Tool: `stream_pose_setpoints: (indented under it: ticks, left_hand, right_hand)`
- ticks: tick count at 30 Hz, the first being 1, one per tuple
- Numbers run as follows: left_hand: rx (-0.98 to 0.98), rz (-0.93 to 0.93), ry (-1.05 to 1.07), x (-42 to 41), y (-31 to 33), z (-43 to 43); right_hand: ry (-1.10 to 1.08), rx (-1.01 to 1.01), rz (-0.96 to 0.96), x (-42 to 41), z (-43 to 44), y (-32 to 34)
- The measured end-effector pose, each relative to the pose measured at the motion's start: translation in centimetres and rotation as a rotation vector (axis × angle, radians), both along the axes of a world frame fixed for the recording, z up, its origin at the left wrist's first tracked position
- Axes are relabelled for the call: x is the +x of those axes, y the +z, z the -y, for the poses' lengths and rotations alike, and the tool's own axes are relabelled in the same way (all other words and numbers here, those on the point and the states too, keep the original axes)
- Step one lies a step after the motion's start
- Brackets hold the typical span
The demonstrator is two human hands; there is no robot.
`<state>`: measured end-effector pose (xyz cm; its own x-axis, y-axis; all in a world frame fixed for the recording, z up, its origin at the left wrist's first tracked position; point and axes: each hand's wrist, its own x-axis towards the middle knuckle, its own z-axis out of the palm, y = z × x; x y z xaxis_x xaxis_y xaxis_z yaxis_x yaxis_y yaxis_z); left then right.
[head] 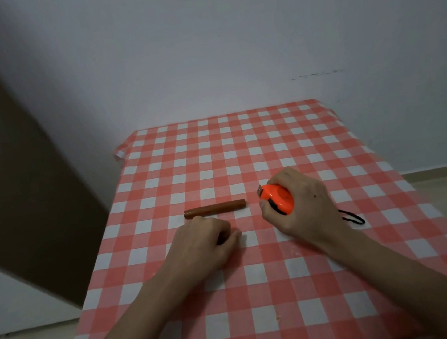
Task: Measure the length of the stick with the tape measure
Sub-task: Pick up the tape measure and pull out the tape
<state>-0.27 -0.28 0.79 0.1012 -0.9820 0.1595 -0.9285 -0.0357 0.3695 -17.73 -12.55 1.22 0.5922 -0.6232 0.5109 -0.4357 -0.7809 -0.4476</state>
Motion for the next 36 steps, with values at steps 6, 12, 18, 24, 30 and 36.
stream_pose_setpoints:
  ticks: [6, 12, 18, 24, 30, 36]
  left_hand:
    - [-0.037, -0.012, 0.016, 0.2, 0.0, 0.0]
    - [-0.045, -0.019, 0.018, 0.2, 0.0, -0.1]
    - [-0.061, -0.03, 0.026, 0.2, -0.1, -0.1]
    - [-0.145, -0.153, 0.087, 0.2, 0.1, -0.1]
    - [-0.225, -0.725, 0.102, -0.1, 1.4, -0.1]
    - [-0.215, -0.85, 0.039, -0.1, 1.2, 0.0]
  right_hand:
    - [0.034, 0.04, 0.007, 0.3, -0.1, -0.2]
    - [0.045, 0.043, -0.023, 0.4, -0.7, -0.1]
    - [0.061, 0.078, -0.026, 0.2, -0.9, 0.1]
    - [0.09, 0.066, -0.049, 0.3, -0.9, 0.1]
    - [0.159, 0.113, -0.046, 0.8, -1.6, 0.0]
    - [0.242, 0.146, -0.082, 1.2, -2.4, -0.6]
